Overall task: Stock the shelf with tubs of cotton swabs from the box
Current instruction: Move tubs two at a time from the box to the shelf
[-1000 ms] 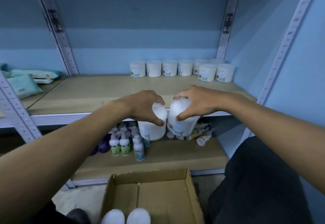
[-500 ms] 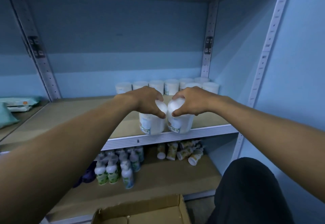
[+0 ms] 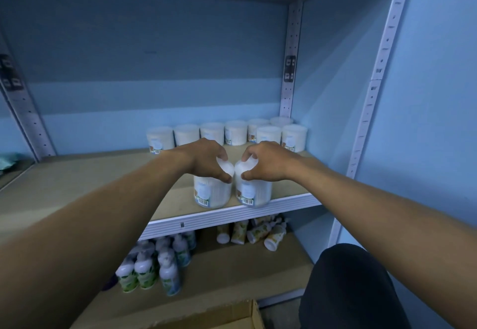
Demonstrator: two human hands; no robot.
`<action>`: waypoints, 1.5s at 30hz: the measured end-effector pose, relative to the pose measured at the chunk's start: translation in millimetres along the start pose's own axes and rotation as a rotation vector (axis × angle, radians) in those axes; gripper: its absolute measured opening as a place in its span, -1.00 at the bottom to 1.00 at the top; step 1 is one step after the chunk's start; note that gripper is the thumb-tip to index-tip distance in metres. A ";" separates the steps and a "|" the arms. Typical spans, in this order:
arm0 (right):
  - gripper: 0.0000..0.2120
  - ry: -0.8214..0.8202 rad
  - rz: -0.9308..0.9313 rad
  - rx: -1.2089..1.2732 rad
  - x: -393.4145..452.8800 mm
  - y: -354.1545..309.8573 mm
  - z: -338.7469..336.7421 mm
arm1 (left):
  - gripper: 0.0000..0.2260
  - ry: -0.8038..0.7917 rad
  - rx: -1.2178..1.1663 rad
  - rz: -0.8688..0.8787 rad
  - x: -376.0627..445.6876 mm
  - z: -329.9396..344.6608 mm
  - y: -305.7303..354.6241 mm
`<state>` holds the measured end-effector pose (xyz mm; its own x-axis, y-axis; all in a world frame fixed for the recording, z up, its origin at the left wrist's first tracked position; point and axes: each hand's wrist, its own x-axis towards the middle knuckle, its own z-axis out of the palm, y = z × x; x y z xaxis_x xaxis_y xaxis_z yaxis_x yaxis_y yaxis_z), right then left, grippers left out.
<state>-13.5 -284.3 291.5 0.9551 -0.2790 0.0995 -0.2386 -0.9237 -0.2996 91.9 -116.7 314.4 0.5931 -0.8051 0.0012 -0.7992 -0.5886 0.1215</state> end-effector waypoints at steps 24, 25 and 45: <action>-0.77 0.072 -0.040 -0.114 -31.1 -15.9 -11.7 | -0.66 -0.024 0.006 0.073 -17.0 -10.0 1.1; -0.77 0.072 -0.039 -0.137 -31.1 -17.7 -9.3 | -0.68 -0.022 0.005 0.079 -17.4 -9.1 0.4; -0.73 0.321 -0.039 -0.229 10.8 -11.0 20.9 | -0.71 0.138 -0.005 0.063 20.8 9.2 -11.9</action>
<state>3.1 -271.6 276.1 0.8697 -0.2766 0.4089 -0.2706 -0.9599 -0.0737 112.8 -127.1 303.9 0.5496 -0.8227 0.1451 -0.8351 -0.5364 0.1220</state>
